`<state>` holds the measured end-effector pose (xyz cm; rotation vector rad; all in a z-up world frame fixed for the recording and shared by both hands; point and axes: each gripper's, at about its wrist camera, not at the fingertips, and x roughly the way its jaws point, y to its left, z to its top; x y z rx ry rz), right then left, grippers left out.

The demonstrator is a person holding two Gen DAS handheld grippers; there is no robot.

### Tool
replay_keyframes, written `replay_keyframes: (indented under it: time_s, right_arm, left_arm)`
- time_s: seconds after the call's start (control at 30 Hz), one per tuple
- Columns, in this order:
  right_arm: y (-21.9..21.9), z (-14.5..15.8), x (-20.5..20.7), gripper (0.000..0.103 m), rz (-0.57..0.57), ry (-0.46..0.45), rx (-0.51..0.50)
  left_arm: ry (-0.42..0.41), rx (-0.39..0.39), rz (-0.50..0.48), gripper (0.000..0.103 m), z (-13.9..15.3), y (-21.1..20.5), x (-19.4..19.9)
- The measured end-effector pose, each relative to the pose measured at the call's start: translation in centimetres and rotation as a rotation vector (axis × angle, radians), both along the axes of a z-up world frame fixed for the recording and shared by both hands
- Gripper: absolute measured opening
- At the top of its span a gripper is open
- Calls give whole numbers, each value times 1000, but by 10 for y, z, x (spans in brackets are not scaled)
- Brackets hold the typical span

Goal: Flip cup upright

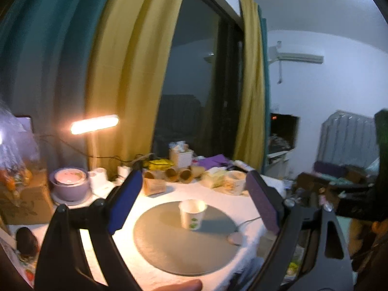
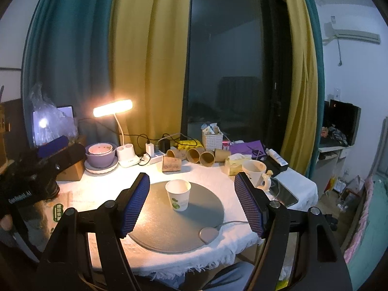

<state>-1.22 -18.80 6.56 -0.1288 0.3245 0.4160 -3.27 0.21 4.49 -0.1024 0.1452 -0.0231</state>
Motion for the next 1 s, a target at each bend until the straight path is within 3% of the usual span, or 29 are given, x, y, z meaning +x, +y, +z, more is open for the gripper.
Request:
replay_keyframes:
  time_s: [1.0]
  right_arm:
    - [12, -5, 8, 75, 23, 37, -10]
  left_arm:
    - [42, -17, 10, 88, -15, 8, 3]
